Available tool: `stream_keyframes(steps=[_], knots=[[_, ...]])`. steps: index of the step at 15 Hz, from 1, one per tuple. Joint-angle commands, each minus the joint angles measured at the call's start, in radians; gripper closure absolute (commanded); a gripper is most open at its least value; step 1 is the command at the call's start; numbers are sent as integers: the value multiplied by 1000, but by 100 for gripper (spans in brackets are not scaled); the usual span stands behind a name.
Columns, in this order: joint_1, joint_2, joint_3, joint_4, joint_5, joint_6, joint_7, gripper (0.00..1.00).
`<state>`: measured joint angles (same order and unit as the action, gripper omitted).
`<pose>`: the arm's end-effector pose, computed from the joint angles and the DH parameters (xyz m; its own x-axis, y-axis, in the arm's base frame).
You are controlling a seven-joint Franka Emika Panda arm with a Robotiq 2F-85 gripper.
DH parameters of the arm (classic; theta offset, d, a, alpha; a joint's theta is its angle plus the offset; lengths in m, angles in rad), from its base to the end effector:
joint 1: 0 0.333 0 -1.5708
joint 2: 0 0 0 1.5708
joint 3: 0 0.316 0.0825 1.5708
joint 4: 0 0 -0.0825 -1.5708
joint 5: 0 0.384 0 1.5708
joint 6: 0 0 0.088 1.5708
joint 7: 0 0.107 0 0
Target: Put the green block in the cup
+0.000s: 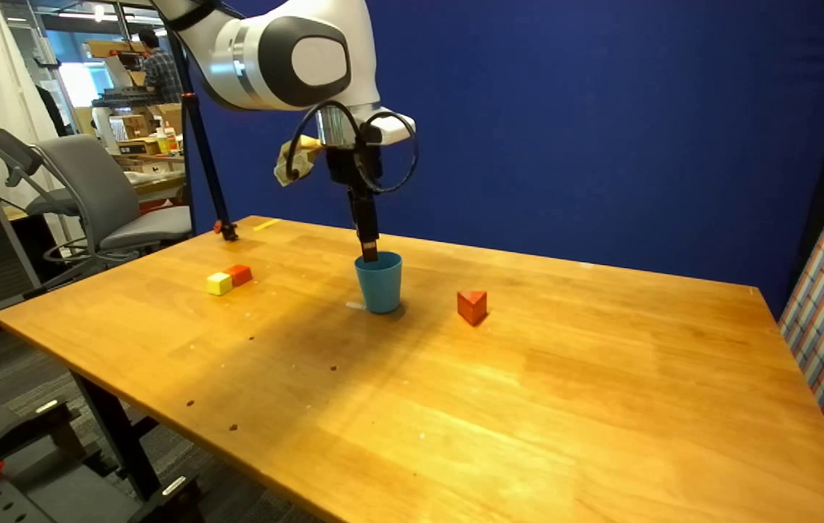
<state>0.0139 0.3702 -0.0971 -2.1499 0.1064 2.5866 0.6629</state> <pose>0.5748 -0.0496 0.2337 0.6758 -0.7361 0.0372 -0.7335 -0.6767 -0.0634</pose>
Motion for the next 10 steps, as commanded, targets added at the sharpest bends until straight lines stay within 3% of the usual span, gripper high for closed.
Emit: stream_keyframes(steps=[1, 6, 10], knots=[[33, -72, -15, -27, -28, -36, -3, 0], [93, -227, -9, -76, -214, -214, 1, 0], [91, -365, 61, -96, -249, -390, -85, 0]])
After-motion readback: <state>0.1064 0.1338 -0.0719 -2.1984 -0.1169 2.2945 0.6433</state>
